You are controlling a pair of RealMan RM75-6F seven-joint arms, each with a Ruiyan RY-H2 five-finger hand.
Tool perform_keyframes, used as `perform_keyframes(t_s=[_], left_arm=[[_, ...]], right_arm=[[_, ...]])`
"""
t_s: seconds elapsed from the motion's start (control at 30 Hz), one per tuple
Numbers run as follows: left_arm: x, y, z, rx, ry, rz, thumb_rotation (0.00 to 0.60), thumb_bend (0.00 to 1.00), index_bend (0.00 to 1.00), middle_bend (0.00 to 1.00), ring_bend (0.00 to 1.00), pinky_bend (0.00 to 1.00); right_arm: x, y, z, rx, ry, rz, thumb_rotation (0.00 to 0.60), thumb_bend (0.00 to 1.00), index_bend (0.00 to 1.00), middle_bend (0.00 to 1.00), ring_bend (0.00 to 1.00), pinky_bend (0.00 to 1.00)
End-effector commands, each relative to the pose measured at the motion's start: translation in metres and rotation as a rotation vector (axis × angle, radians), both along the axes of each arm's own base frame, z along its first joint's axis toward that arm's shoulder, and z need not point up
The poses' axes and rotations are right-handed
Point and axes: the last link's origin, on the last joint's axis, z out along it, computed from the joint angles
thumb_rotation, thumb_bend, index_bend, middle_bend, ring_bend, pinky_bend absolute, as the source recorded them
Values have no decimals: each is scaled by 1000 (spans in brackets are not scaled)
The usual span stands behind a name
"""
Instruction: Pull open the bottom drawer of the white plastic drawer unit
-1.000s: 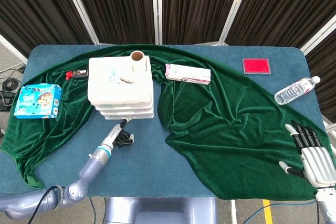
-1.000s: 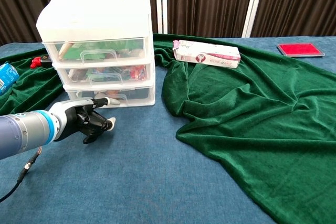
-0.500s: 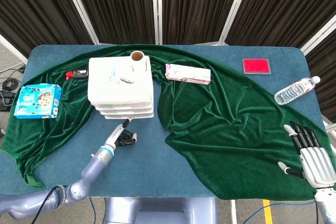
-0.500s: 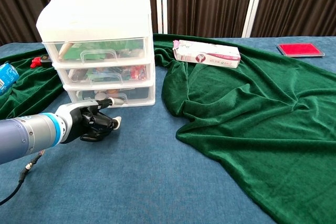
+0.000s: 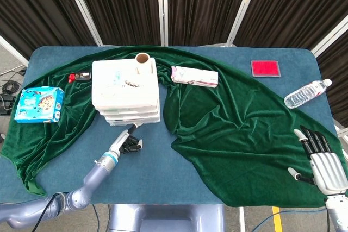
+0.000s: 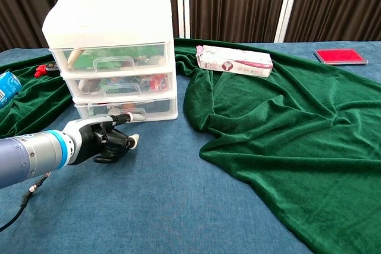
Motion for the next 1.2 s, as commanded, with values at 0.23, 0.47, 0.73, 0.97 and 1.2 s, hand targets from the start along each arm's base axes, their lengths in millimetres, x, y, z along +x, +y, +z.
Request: perform_keyframes(t_s=[0.23, 0.47, 0.73, 0.97, 1.2], left_arm=[[-1, -12, -1, -22, -5, -18, 600, 664, 147, 887, 829, 794], [-6, -21, 2, -15, -12, -25, 600, 663, 139, 887, 829, 794], [-11, -34, 10, 26, -43, -29, 600, 656, 95, 880, 823, 779], [-23, -51, 16, 74, -13, -86, 600, 652, 94, 834, 778, 765], [-26, -73, 23, 230, 197, -300, 600, 650, 5, 790, 734, 765]], right_arm=[[0, 0, 0, -1, 0, 0, 600, 61, 36, 0, 0, 0], [0, 0, 0, -4, -1, -1, 600, 61, 37, 0, 0, 0], [1, 1, 1, -9, -2, 2, 600, 62, 42, 0, 0, 0], [0, 1, 1, -12, -2, 1, 600, 61, 43, 0, 0, 0], [1, 1, 0, -9, -1, 2, 600, 61, 43, 0, 0, 0]])
